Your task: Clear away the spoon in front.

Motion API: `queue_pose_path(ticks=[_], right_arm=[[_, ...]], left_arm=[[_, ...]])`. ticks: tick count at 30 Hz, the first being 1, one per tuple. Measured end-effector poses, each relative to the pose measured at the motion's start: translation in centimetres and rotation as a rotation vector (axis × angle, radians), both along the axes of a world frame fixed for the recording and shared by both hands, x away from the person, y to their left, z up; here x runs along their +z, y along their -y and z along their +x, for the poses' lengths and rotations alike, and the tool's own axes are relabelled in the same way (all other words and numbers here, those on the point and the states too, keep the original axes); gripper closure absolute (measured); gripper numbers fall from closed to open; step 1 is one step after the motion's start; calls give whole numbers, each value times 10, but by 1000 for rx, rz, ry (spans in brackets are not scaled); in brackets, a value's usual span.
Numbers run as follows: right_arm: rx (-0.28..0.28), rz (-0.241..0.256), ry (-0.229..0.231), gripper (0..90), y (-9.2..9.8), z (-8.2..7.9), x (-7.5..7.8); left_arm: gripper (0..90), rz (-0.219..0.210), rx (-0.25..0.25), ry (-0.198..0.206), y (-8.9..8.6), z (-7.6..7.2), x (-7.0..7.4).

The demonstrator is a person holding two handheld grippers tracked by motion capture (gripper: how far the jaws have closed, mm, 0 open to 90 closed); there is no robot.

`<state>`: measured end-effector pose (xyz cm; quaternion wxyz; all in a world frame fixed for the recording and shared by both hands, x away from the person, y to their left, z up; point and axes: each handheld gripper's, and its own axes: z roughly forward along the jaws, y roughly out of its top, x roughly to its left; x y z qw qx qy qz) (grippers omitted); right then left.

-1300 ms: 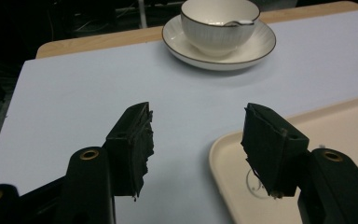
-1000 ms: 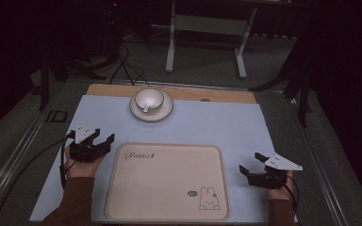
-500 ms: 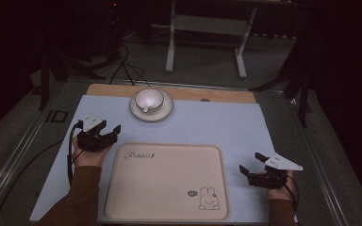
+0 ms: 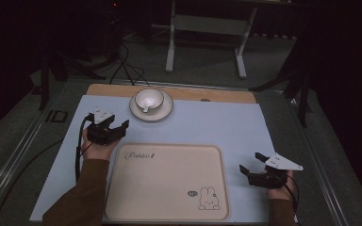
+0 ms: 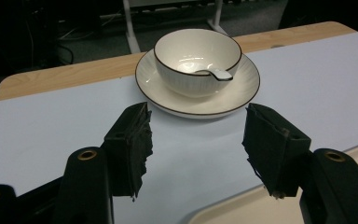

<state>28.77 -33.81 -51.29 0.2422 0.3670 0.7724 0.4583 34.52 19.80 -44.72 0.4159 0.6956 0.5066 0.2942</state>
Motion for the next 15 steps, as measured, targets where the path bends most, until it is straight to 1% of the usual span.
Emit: queue_pose_path(ticks=[6, 7, 10, 15], right_arm=[[-1, 1, 0, 155, 0, 0, 0], [-1, 0, 0, 155, 0, 0, 0], [-2, 2, 2, 155, 1, 0, 0], [-2, 0, 1, 155, 1, 0, 0]], left_arm=[[413, 5, -5, 2, 5, 6, 1], [413, 6, -7, 5, 7, 9, 1], [414, 11, -10, 1, 8, 12, 1], [415, 4, -6, -6, 10, 18, -3]])
